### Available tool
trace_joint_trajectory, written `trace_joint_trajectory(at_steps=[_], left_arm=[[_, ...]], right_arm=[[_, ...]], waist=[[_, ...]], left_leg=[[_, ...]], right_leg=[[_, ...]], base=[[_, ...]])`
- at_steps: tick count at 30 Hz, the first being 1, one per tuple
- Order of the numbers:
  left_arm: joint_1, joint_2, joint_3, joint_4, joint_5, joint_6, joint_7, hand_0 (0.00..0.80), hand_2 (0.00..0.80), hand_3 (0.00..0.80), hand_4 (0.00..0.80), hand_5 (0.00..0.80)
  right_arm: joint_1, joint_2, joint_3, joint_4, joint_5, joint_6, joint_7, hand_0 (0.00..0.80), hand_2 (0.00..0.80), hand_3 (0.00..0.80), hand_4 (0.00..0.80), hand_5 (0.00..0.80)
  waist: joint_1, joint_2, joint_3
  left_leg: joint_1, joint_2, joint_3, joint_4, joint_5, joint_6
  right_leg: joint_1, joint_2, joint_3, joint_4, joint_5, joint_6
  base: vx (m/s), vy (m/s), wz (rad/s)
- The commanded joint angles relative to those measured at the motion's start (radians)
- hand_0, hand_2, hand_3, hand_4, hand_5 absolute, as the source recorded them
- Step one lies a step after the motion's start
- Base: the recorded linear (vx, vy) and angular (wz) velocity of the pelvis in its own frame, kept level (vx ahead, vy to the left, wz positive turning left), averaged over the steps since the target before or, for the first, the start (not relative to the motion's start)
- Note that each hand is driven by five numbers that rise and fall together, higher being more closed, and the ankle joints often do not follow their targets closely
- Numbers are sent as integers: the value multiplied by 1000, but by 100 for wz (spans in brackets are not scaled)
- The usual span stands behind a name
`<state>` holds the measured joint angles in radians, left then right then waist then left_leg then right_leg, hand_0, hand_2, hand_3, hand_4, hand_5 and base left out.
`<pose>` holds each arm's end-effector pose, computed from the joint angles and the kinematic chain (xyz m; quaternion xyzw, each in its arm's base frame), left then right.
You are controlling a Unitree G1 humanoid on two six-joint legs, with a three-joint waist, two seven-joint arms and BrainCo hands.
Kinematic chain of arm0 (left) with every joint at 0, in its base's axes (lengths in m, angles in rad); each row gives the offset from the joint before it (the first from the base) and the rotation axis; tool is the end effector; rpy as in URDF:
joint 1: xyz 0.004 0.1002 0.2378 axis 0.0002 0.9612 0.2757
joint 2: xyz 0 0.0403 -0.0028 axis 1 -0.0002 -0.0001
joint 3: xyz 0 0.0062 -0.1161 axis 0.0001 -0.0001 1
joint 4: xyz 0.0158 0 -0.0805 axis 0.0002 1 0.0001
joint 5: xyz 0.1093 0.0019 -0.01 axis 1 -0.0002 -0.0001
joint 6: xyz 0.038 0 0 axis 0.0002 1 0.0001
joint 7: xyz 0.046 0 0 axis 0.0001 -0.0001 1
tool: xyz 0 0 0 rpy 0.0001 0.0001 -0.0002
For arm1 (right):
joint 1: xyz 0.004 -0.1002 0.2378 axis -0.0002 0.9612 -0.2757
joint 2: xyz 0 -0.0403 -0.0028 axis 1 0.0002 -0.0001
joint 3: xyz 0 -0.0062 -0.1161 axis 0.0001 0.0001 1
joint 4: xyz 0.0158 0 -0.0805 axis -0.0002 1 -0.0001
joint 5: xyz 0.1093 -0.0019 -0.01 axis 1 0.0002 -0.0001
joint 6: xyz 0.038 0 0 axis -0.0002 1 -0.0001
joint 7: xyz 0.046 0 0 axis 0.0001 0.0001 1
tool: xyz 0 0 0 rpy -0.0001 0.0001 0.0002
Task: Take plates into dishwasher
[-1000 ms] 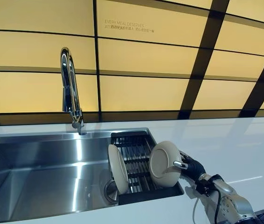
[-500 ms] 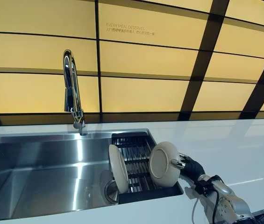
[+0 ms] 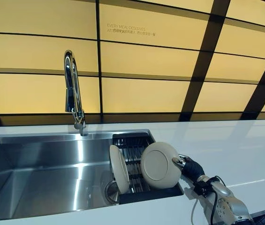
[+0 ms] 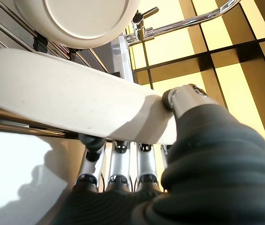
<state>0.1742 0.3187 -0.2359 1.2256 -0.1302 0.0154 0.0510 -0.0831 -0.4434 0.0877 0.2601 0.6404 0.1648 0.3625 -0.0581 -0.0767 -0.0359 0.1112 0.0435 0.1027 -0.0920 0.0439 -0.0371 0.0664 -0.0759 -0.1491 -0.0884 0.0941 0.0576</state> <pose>0.0039 0.2537 -0.1364 0.1486 0.6488 0.0603 0.7439 0.2230 -0.2356 0.0094 0.1224 0.1568 0.1698 0.9652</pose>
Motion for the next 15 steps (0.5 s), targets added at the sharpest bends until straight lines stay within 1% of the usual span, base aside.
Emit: trace_joint_trajectory(at_steps=[1,6,9,10,11,12,13,15], left_arm=[[-164,-54,-20,-70,38,-44,3,0,0,0,0,0],[-161,-55,-19,-74,39,-42,3,0,0,0,0,0],[-158,-55,-22,-73,39,-46,2,0,0,0,0,0],[-158,-56,-22,-72,39,-46,4,0,0,0,0,0],[-157,-58,-23,-70,40,-46,5,0,0,0,0,0],[-157,-58,-23,-70,40,-46,5,0,0,0,0,0],[-156,-60,-23,-68,40,-48,6,0,0,0,0,0],[-155,-61,-24,-69,40,-47,6,0,0,0,0,0]], right_arm=[[59,76,141,168,-42,64,1,800,800,800,800,800],[57,80,135,157,-38,56,-2,800,800,800,800,800],[54,79,135,148,-22,22,0,800,800,800,800,800],[52,79,133,135,-19,-7,-5,800,800,800,800,800],[47,77,129,120,-23,-56,-9,800,800,800,800,800],[46,77,128,117,-25,-64,-10,800,800,800,800,800],[41,75,125,99,-32,-116,-25,800,800,800,800,800],[30,68,118,66,-37,-168,-40,800,800,800,800,800]], waist=[[51,19,100],[53,20,102],[55,20,104],[55,20,104],[55,20,104],[55,20,104],[55,21,104],[56,22,104]], left_leg=[[46,-83,11,17,-66,35],[48,-82,9,16,-66,35],[49,-82,8,17,-66,36],[50,-82,7,16,-66,36],[51,-82,7,16,-67,36],[51,-82,7,16,-67,36],[51,-82,7,15,-67,36],[51,-82,7,15,-67,36]], right_leg=[[57,-21,-20,19,-32,76],[60,-22,-21,19,-32,76],[62,-22,-24,20,-32,75],[63,-22,-25,19,-32,75],[63,-22,-25,19,-32,76],[63,-22,-25,19,-32,76],[63,-22,-25,20,-32,77],[63,-23,-25,20,-31,78]], base=[[0,0,0],[0,0,0],[0,0,0],[0,0,0],[0,0,0],[0,0,0],[0,0,0],[0,0,0]])
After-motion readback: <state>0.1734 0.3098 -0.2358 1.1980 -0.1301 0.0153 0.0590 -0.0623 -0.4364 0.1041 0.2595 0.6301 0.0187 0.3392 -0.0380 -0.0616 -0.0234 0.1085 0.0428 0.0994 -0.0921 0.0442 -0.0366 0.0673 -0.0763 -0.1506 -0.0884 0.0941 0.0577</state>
